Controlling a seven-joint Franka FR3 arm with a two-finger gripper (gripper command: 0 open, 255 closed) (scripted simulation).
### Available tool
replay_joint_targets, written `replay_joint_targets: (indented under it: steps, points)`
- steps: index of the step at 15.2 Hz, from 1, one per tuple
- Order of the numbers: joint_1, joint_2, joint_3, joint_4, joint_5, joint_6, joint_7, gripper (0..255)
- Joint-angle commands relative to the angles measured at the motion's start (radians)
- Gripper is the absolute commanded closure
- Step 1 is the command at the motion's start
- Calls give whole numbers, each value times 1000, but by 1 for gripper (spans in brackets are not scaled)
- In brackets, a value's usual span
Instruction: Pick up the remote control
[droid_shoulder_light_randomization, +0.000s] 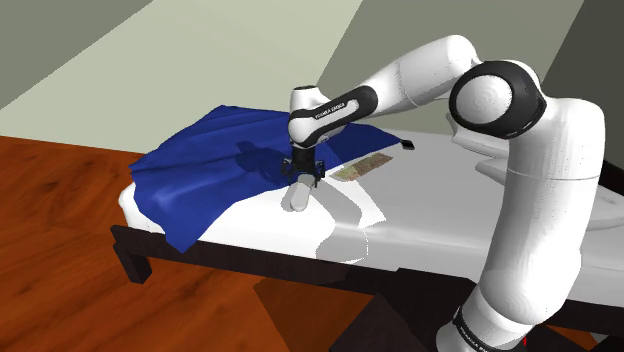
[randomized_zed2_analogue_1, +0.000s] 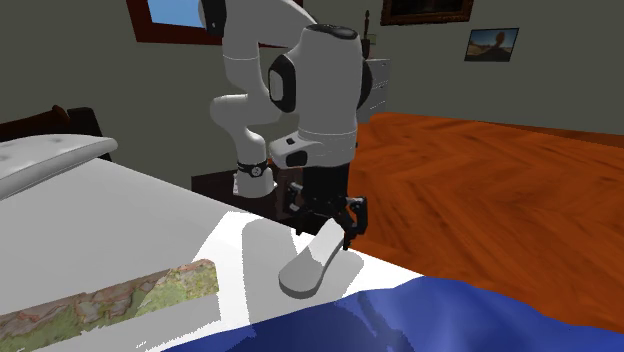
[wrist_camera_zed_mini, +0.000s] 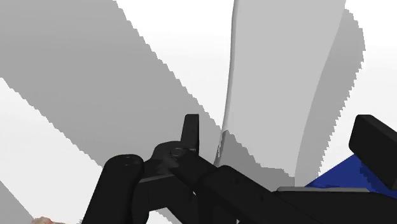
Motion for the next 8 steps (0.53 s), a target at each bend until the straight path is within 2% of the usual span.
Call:
replay_joint_targets:
  steps: [1, 4, 5, 8]
  points:
    - [1, 12, -1, -13, -3, 25, 4, 0]
    - [2, 22, -2, -21, -6, 43, 6, 0]
    - [2, 24, -2, -19, -6, 43, 6, 255]
    - [2, 25, -2, -18, -7, 42, 6, 255]
